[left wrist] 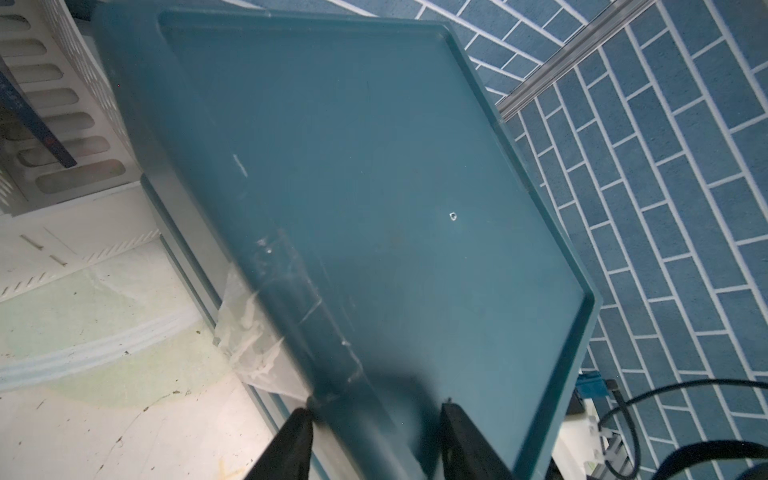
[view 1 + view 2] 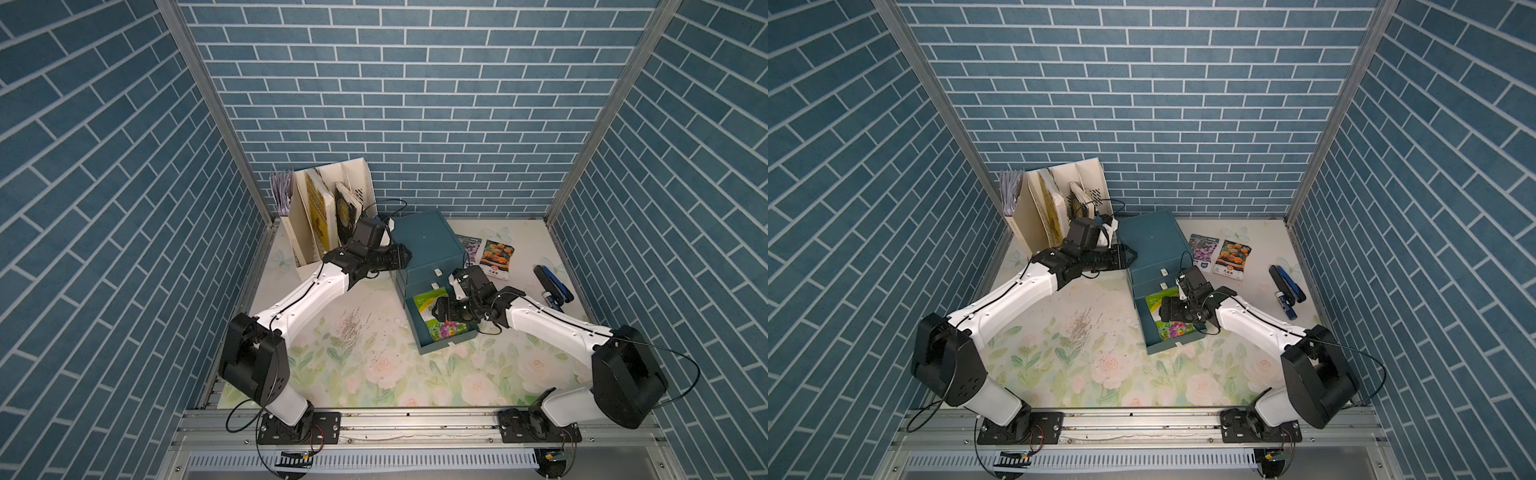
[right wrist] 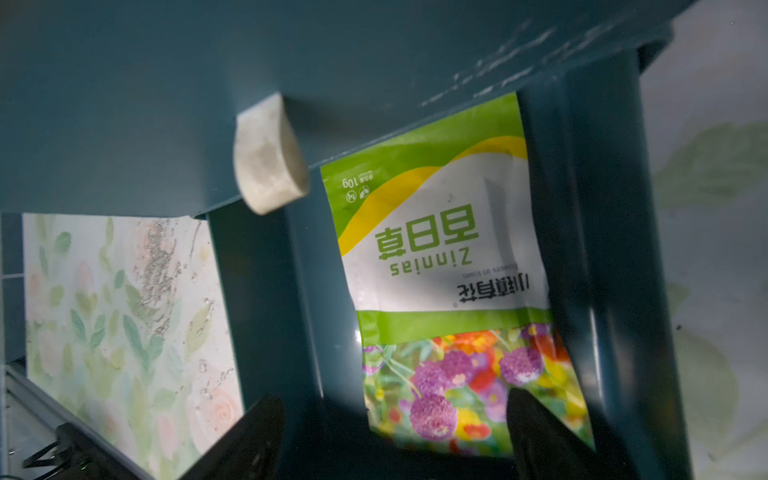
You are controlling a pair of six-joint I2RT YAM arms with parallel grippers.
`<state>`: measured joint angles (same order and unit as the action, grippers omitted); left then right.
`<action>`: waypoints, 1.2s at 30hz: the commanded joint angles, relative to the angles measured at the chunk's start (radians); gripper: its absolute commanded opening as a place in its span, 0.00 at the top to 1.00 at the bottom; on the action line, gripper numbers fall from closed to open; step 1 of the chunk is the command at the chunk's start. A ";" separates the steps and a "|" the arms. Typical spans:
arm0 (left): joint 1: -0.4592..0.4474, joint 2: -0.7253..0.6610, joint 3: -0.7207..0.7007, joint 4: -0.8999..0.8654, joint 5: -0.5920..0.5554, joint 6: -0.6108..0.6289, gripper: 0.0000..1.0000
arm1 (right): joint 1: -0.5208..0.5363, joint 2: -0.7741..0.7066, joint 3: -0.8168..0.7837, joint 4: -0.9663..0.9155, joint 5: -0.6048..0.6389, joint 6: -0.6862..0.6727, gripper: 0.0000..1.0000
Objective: Take the seed bags out of the drawer
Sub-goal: Pick up the seed packet from the drawer.
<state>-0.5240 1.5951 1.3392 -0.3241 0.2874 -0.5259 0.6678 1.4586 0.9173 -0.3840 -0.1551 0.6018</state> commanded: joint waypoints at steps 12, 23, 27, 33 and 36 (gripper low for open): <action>-0.004 0.068 -0.021 -0.126 -0.009 0.030 0.48 | -0.003 0.083 0.028 -0.034 0.154 -0.099 0.11; -0.004 0.064 -0.017 -0.136 -0.007 0.036 0.48 | -0.001 0.127 -0.012 0.019 0.154 -0.093 0.11; -0.004 0.062 -0.015 -0.139 -0.007 0.039 0.48 | 0.003 0.148 -0.009 0.031 0.143 -0.091 0.11; -0.004 0.063 -0.015 -0.141 -0.005 0.042 0.48 | 0.009 0.196 0.009 0.048 0.097 -0.098 0.11; -0.003 0.064 -0.014 -0.141 -0.006 0.044 0.48 | 0.012 0.219 0.017 0.059 0.071 -0.102 0.11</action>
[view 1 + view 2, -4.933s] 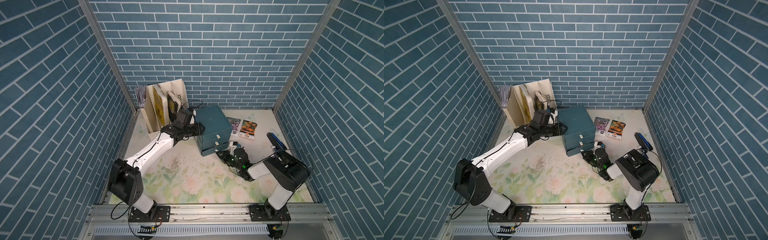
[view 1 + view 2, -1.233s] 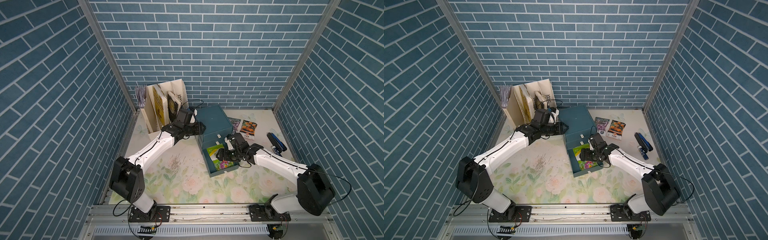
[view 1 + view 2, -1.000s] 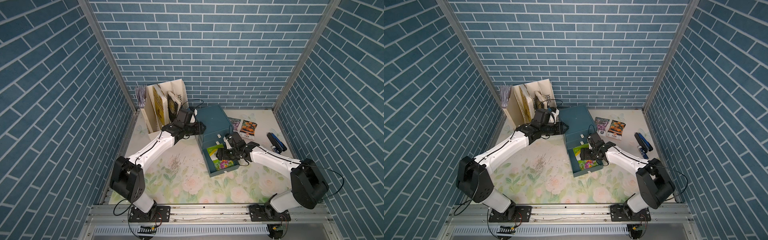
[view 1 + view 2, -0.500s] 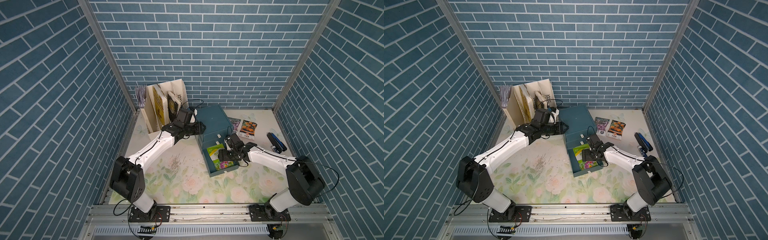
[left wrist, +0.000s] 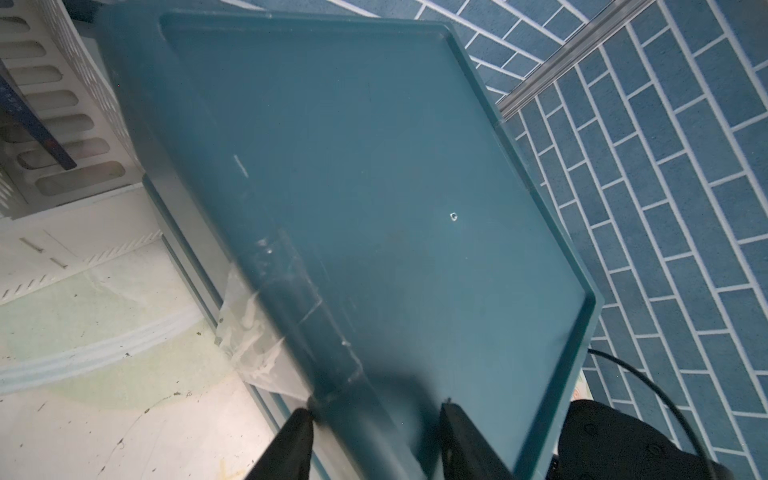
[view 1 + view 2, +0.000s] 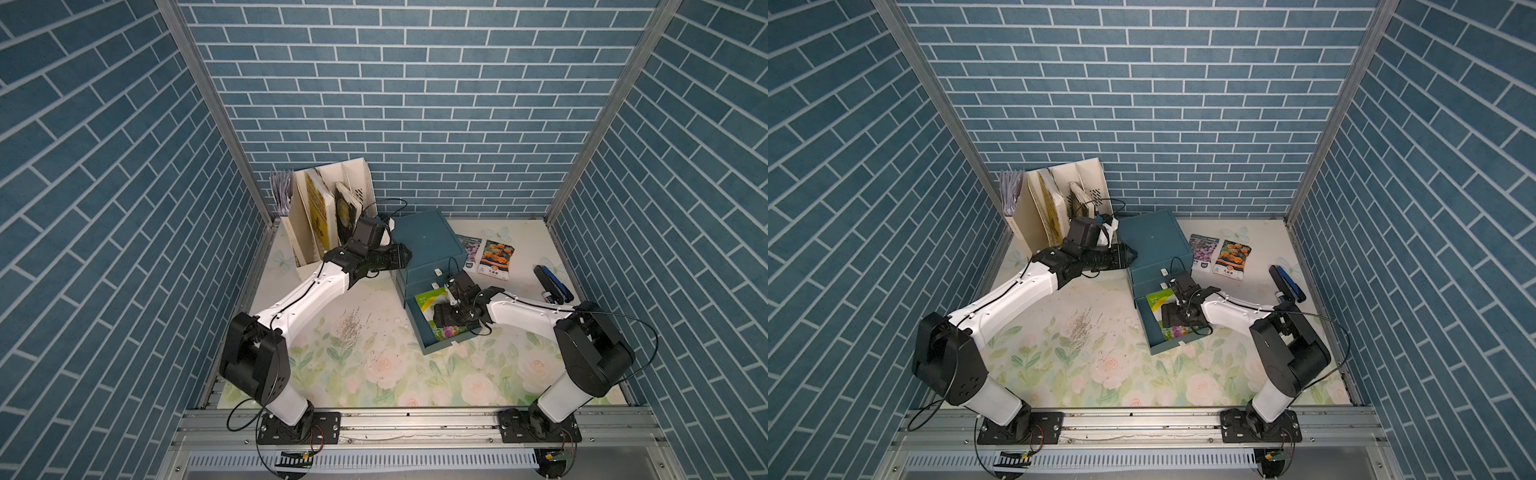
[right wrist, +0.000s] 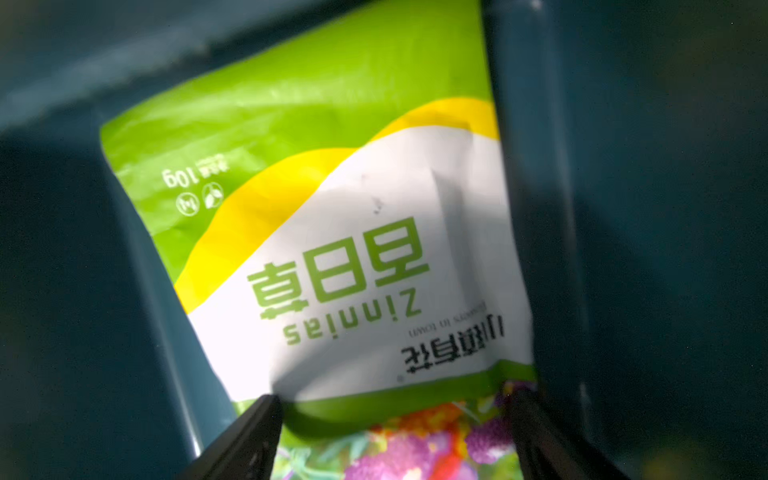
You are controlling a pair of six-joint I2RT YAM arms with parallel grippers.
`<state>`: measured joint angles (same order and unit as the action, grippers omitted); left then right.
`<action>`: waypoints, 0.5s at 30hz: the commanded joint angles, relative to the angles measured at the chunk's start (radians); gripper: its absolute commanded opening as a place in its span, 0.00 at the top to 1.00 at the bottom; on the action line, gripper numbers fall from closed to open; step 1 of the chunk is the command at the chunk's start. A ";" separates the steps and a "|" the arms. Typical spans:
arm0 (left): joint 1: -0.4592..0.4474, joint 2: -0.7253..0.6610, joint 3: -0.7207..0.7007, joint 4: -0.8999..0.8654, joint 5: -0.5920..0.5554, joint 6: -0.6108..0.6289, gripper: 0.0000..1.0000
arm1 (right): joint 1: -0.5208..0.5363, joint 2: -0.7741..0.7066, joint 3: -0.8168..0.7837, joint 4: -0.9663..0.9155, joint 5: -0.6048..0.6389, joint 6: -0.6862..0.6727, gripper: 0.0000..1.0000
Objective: Take the seed bags out of the drawer
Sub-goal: Pick up the seed packet from the drawer.
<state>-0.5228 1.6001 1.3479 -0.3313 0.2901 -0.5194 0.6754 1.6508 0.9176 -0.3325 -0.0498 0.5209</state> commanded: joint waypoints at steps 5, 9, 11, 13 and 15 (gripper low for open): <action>-0.004 0.059 -0.024 -0.135 -0.008 0.039 0.48 | 0.010 0.046 0.030 0.021 -0.081 -0.032 0.16; -0.003 0.061 -0.020 -0.137 -0.009 0.041 0.48 | 0.012 0.026 0.043 0.018 -0.075 -0.038 0.16; -0.004 0.063 -0.018 -0.138 -0.011 0.041 0.48 | 0.012 0.008 0.050 0.007 -0.059 -0.039 0.16; -0.002 0.062 -0.016 -0.140 -0.009 0.042 0.48 | 0.012 -0.014 0.049 0.002 -0.047 -0.039 0.16; -0.002 0.060 -0.016 -0.141 -0.011 0.043 0.48 | 0.012 -0.038 0.049 -0.003 -0.036 -0.039 0.15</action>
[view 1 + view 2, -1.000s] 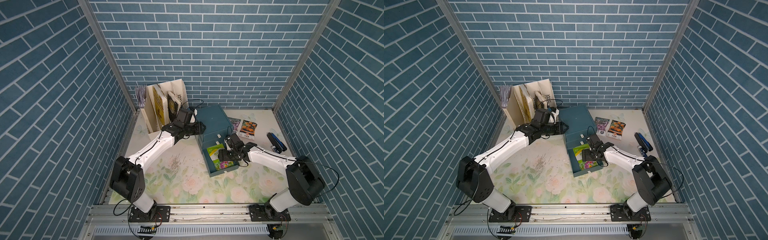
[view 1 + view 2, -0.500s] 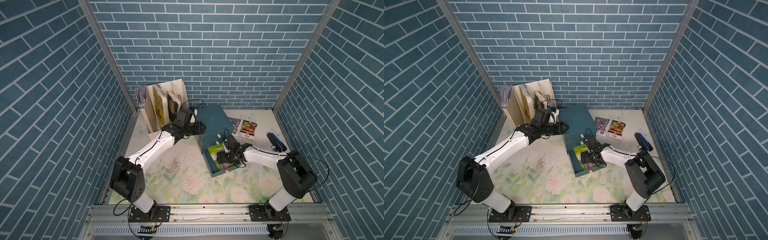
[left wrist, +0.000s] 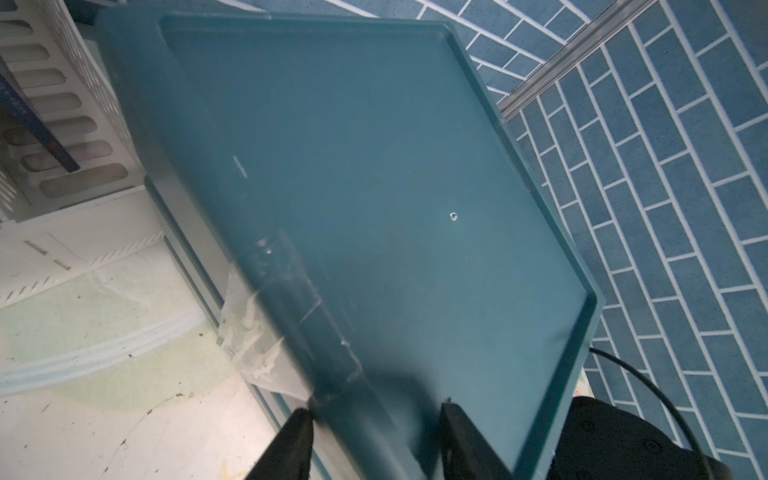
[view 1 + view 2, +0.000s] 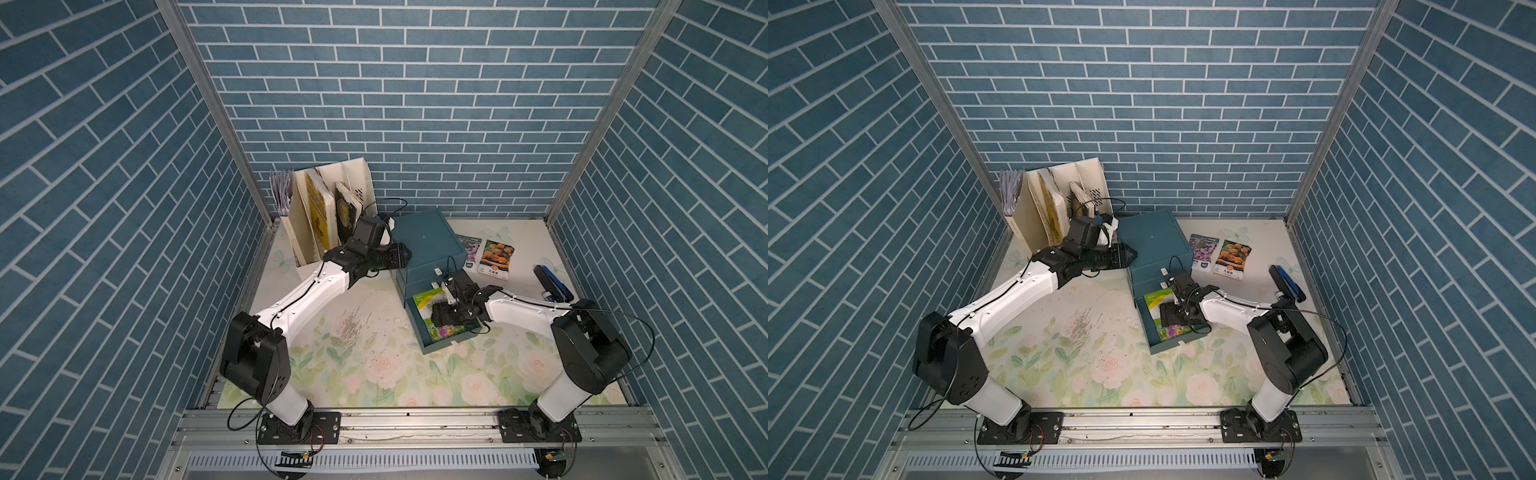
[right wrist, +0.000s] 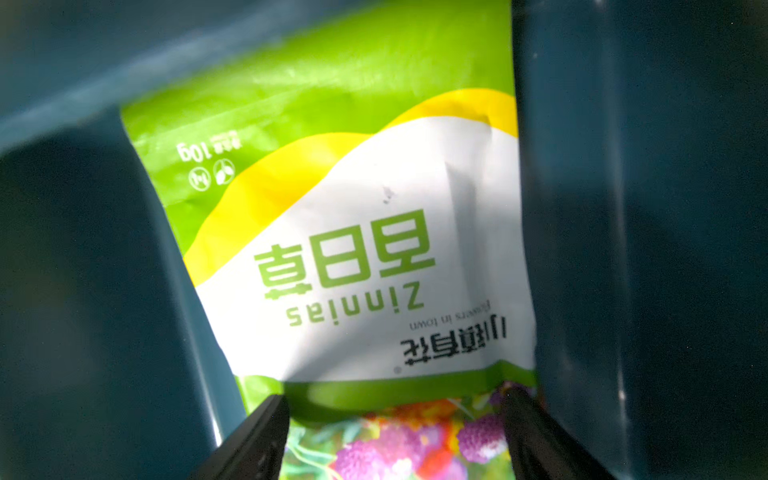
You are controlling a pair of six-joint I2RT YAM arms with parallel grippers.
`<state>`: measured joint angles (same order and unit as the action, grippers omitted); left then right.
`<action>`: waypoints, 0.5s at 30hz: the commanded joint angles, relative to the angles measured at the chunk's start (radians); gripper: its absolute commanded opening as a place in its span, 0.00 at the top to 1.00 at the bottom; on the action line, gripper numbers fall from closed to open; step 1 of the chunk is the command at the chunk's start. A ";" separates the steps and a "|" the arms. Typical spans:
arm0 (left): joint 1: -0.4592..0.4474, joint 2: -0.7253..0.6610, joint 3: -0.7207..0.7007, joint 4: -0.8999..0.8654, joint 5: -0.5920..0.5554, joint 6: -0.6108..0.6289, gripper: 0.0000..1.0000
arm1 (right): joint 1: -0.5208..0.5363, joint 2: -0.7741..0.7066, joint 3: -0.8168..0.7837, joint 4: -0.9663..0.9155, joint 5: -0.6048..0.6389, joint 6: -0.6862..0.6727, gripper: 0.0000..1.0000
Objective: Take the seed bags out of the drawer
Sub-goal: Pick up the seed packet from the drawer.
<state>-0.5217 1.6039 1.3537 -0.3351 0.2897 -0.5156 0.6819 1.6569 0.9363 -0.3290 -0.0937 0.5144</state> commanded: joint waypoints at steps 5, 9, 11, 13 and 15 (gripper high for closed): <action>-0.001 0.054 -0.024 -0.138 -0.012 0.040 0.48 | 0.005 -0.090 0.026 -0.025 0.039 -0.030 0.15; -0.002 0.055 -0.025 -0.136 -0.011 0.040 0.48 | 0.004 -0.093 0.020 -0.034 0.059 -0.036 0.14; -0.001 0.057 -0.025 -0.134 -0.010 0.038 0.48 | 0.004 -0.078 0.018 -0.032 0.069 -0.039 0.14; -0.001 0.059 -0.024 -0.133 -0.008 0.038 0.48 | 0.004 -0.064 0.016 -0.025 0.079 -0.039 0.14; -0.001 0.060 -0.023 -0.134 -0.008 0.038 0.48 | 0.005 -0.050 0.016 -0.018 0.088 -0.039 0.14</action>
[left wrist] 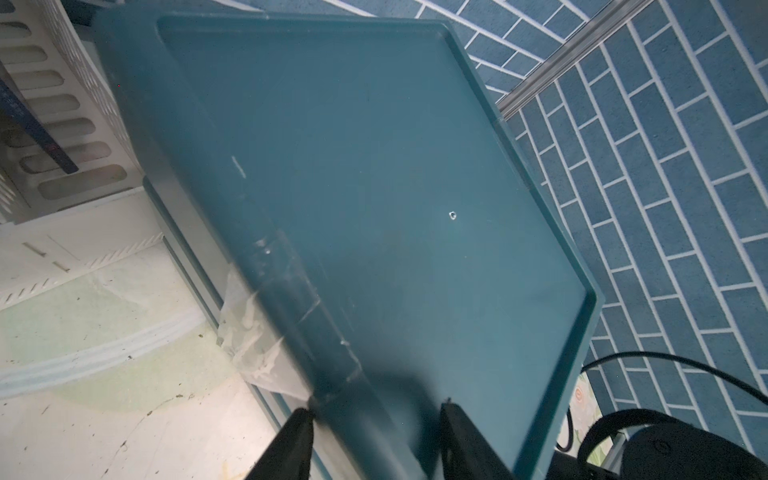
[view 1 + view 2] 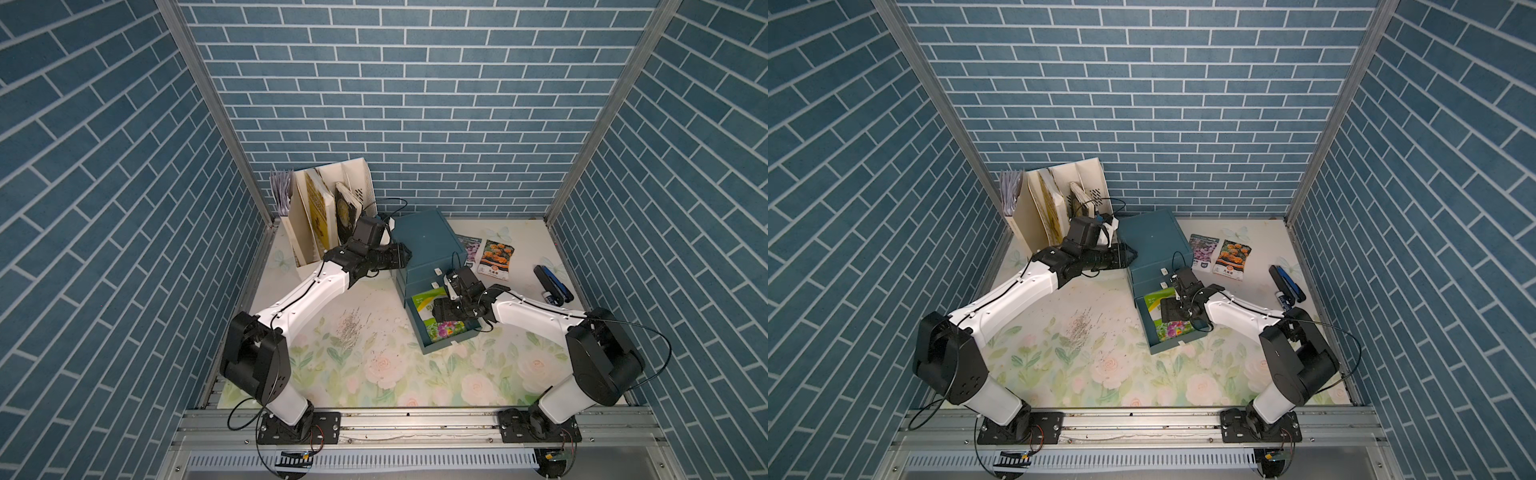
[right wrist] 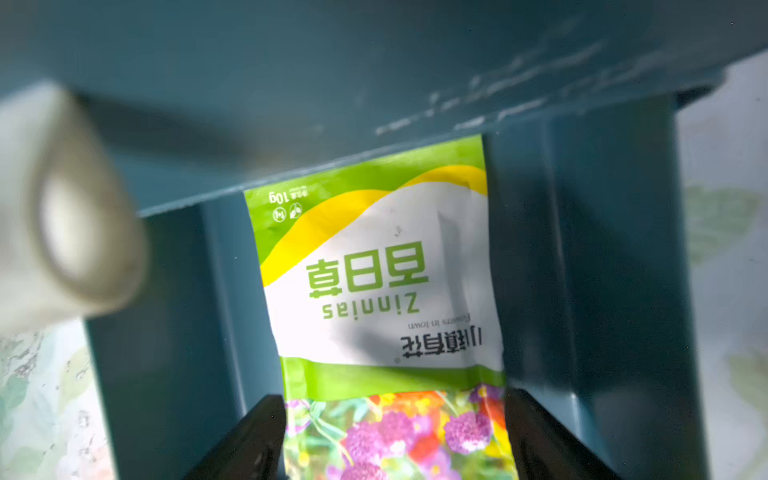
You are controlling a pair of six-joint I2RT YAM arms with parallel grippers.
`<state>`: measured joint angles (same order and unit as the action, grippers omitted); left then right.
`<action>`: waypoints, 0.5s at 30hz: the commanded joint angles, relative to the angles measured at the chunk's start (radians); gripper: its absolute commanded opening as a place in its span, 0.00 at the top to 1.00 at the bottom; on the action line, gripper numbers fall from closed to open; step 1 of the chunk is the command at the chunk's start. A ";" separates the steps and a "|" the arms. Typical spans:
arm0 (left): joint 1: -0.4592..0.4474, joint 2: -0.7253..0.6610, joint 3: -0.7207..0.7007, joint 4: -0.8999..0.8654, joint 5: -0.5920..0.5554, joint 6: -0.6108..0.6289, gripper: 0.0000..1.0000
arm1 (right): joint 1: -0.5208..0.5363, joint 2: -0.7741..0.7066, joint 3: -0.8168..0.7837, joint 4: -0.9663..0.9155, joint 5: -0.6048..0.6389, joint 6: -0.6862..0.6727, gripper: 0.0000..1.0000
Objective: Take the seed bags out of the drawer
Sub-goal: Pick up the seed packet from the drawer.
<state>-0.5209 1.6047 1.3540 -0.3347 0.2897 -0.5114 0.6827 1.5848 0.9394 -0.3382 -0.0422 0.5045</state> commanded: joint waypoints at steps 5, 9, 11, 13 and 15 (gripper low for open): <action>-0.001 0.058 -0.024 -0.139 -0.009 0.037 0.48 | 0.003 0.051 0.015 -0.002 0.057 -0.033 0.13; 0.000 0.057 -0.026 -0.142 -0.009 0.039 0.48 | 0.005 0.074 0.021 -0.005 0.065 -0.044 0.13; 0.002 0.058 -0.023 -0.142 -0.008 0.038 0.48 | 0.005 0.089 0.026 -0.005 0.064 -0.047 0.13; 0.002 0.058 -0.023 -0.142 -0.008 0.040 0.48 | 0.005 0.101 0.028 -0.003 0.054 -0.050 0.13; 0.004 0.058 -0.023 -0.142 -0.008 0.040 0.48 | 0.006 0.114 0.030 0.002 0.042 -0.050 0.13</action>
<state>-0.5179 1.6051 1.3548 -0.3359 0.2920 -0.5076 0.6853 1.6745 0.9417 -0.3374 -0.0025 0.4889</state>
